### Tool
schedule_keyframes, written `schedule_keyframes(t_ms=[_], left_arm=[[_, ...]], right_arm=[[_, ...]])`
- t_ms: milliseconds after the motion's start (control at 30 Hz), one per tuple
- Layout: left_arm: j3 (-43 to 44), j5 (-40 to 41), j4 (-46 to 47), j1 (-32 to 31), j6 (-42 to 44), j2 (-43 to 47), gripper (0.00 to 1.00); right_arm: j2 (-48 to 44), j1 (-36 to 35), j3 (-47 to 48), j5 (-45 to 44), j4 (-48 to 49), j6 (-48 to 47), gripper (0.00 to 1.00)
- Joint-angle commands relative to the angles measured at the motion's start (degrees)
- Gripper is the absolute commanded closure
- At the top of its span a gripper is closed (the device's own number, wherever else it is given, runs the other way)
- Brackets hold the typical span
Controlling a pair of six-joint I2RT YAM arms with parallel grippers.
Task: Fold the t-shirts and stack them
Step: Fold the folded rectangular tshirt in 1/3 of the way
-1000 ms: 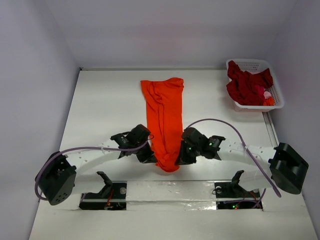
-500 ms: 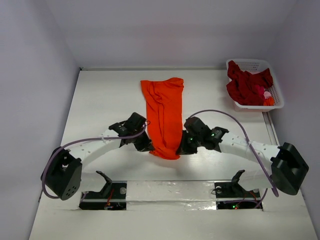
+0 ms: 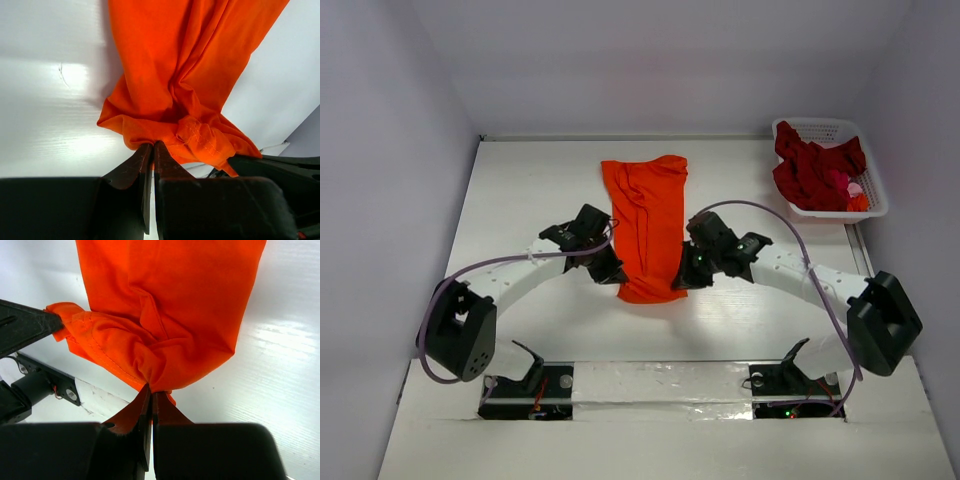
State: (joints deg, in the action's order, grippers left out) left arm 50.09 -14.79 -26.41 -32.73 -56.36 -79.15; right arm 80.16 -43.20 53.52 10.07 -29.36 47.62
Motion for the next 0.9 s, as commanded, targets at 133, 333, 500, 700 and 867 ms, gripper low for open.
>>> schedule_keyframes(t_ms=[133, 333, 500, 700, 867], left_arm=[[6.34, 0.11, -2.68, 2.76, 4.50, -3.28, 1.00], [10.82, 0.11, -3.64, 3.81, 6.35, -6.53, 1.00], [14.33, -0.24, -4.26, 5.48, 7.93, -9.70, 1.00], [17.15, -0.24, -5.05, 6.54, 8.98, -12.25, 1.00], [18.73, -0.42, -5.40, 8.29, 10.21, -13.65, 1.00]], right_arm=[[2.45, 3.64, 5.46, 0.04, -2.19, -4.55, 1.00], [4.04, 7.86, 6.77, 2.15, -2.01, -6.91, 1.00], [6.23, 8.92, 9.93, 2.15, -3.15, -8.76, 1.00], [9.13, 9.98, 14.33, 2.94, -4.38, -10.44, 1.00], [11.33, 10.50, 16.97, 3.64, -4.91, -11.14, 1.00]])
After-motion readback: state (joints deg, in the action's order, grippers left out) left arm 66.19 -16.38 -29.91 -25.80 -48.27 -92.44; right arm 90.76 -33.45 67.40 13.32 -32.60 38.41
